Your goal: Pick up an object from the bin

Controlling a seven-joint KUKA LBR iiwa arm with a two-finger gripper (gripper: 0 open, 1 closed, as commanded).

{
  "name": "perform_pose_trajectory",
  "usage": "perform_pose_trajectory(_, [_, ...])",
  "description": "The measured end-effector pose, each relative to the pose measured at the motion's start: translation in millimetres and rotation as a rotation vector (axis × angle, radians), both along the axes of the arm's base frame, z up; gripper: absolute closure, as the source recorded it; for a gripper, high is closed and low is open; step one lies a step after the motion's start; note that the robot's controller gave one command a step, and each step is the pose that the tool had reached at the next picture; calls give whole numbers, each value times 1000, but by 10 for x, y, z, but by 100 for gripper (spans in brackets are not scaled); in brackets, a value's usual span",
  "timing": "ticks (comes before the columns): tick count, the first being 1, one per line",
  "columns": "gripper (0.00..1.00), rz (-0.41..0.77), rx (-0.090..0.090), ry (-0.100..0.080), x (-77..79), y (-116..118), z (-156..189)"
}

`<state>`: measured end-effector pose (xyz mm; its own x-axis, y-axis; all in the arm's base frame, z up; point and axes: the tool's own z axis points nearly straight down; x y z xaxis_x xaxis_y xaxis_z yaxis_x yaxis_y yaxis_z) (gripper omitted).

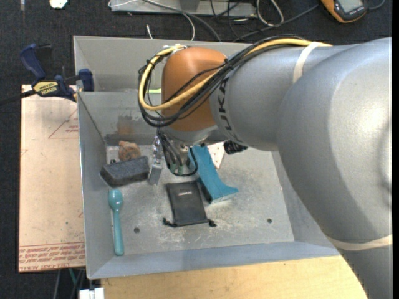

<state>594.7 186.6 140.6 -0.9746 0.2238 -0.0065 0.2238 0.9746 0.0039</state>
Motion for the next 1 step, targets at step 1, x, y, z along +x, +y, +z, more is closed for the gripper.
perform_pose_trajectory(1, [100, 2, 3, -7, 18, 6, 374])
